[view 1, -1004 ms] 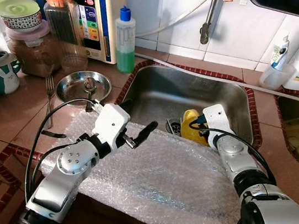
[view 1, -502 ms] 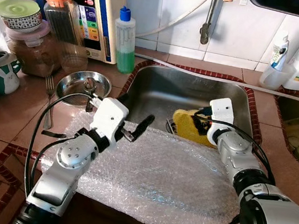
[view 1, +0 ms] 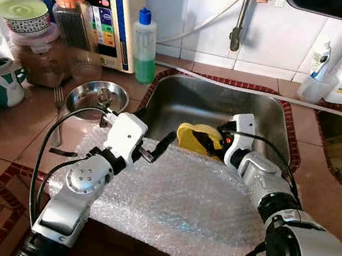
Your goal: Kitchen organization
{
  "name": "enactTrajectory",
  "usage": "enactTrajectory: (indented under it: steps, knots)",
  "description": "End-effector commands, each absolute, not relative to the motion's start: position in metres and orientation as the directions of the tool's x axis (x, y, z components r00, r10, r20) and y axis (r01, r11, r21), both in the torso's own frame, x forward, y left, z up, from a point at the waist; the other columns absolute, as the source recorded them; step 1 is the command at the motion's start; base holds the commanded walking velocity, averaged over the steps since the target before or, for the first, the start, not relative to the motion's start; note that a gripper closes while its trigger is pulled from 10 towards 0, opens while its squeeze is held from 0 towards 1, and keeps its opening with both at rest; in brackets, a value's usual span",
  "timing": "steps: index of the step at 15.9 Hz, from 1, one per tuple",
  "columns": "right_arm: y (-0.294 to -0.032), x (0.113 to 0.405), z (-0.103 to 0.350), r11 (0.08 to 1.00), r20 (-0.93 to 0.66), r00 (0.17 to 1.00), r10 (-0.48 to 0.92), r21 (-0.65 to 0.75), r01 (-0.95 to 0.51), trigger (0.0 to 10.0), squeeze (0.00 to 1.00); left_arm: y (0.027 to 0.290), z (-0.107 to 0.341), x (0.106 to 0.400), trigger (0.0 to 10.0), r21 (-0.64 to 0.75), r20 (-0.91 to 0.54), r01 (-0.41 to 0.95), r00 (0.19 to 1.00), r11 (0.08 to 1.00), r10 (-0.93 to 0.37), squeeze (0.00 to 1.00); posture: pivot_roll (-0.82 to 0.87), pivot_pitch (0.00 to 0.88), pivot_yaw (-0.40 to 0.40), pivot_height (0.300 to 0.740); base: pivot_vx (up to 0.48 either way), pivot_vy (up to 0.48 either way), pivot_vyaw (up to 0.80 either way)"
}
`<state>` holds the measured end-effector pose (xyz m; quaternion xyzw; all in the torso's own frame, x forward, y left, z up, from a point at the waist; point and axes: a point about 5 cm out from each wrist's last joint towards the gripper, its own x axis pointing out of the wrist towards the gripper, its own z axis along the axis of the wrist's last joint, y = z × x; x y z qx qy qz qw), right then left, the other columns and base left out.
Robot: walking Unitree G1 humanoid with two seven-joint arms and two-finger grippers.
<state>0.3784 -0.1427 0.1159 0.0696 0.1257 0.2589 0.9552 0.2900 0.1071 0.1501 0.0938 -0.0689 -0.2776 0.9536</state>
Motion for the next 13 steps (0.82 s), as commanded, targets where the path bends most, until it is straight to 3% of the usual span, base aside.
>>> enactTrajectory:
  steps: [1,5,8,10,11,13]
  knots:
    - [-0.139,0.386,0.133,0.846,-0.145,0.841,0.521,0.218,-0.486,10.0,1.00,0.110,0.149,0.291,10.0,0.225,0.075,0.508,0.842,0.831,-0.535,1.00,0.10,0.019,0.063,0.740,0.000,0.000,0.00]
    - [-0.148,0.393,0.154,0.850,0.016,0.902,0.432,0.325,-0.414,10.0,1.00,0.109,0.149,0.292,10.0,0.228,0.079,0.496,0.848,0.838,-0.524,1.00,0.10,0.023,0.061,0.740,0.000,0.000,0.00]
    - [-0.148,0.394,0.153,0.866,-0.002,0.904,0.427,0.289,-0.409,10.0,1.00,0.108,0.148,0.292,10.0,0.228,0.079,0.495,0.849,0.839,-0.522,1.00,0.09,0.021,0.059,0.740,0.000,0.000,0.00]
    - [-0.151,0.393,0.148,0.917,-0.081,0.915,0.396,0.085,-0.389,10.0,1.00,0.107,0.148,0.291,10.0,0.228,0.078,0.495,0.849,0.838,-0.523,1.00,0.10,0.021,0.055,0.740,0.000,0.000,0.00]
    - [-0.151,0.390,0.135,0.898,-0.215,0.908,0.359,-0.184,-0.399,10.0,1.00,0.108,0.148,0.292,10.0,0.229,0.078,0.492,0.851,0.840,-0.520,1.00,0.09,0.022,0.054,0.740,0.000,0.000,0.00]
    - [-0.152,0.387,0.127,0.869,-0.280,0.896,0.343,-0.267,-0.417,10.0,1.00,0.108,0.147,0.292,10.0,0.233,0.075,0.486,0.855,0.843,-0.514,1.00,0.10,0.022,0.051,0.740,0.000,0.000,0.00]
